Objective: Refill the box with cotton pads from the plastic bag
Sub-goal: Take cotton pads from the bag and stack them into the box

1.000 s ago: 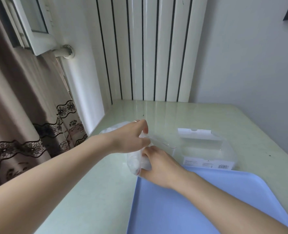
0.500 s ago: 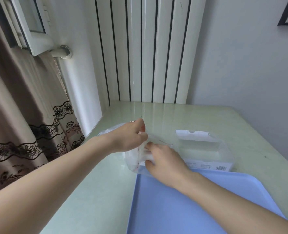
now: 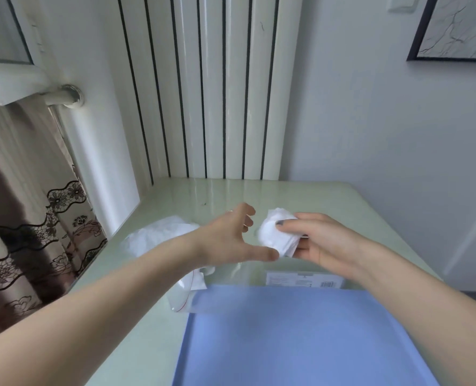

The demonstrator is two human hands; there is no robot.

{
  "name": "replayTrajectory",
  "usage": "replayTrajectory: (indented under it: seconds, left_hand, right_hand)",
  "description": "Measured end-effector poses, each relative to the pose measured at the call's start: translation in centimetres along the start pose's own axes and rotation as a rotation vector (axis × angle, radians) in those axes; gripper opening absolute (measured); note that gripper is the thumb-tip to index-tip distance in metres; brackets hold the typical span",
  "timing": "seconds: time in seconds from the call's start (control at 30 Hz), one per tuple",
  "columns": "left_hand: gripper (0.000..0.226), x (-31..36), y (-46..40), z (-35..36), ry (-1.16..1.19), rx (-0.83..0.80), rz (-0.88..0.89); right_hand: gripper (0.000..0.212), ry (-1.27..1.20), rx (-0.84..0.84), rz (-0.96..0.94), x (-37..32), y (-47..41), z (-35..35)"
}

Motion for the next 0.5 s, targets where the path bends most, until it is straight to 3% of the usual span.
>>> replayTrajectory:
  seconds: [0.17, 0.23, 0.33, 0.5]
  left_hand:
    - [0.069, 2.3, -1.6, 1.4, -0.363, 0.168, 0.052]
    - [0.064, 2.6, -2.0, 1.7, -0.379, 0.184, 0.047]
    - [0.048, 3.0, -2.6, 1.6, -0.426, 0.196, 0.087]
    - [0.036, 3.1, -3.4, 1.7, -0.312, 0.053, 0.130]
  right_hand:
    - [0.020, -0.065, 0.020, 0.028, 1.1, -0.9, 0.0]
    - [0.014, -0.055, 0.025, 0.033, 1.2, -1.1, -0.1]
    - [0.021, -0.083, -0.004, 0.035, 1.1, -1.3, -0.4]
    - [0.032, -0.043, -0.011, 0.049, 1.3, -1.8, -1.1]
Point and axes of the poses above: each hand's wrist, its own y-axis away from the middle knuckle, its own z-axis out of the palm, x = y × z, the point moved 9 cm from there along -y, towards the middle knuckle, and after that the axes turned 6 degrees about -x, right-handed, at the moved point
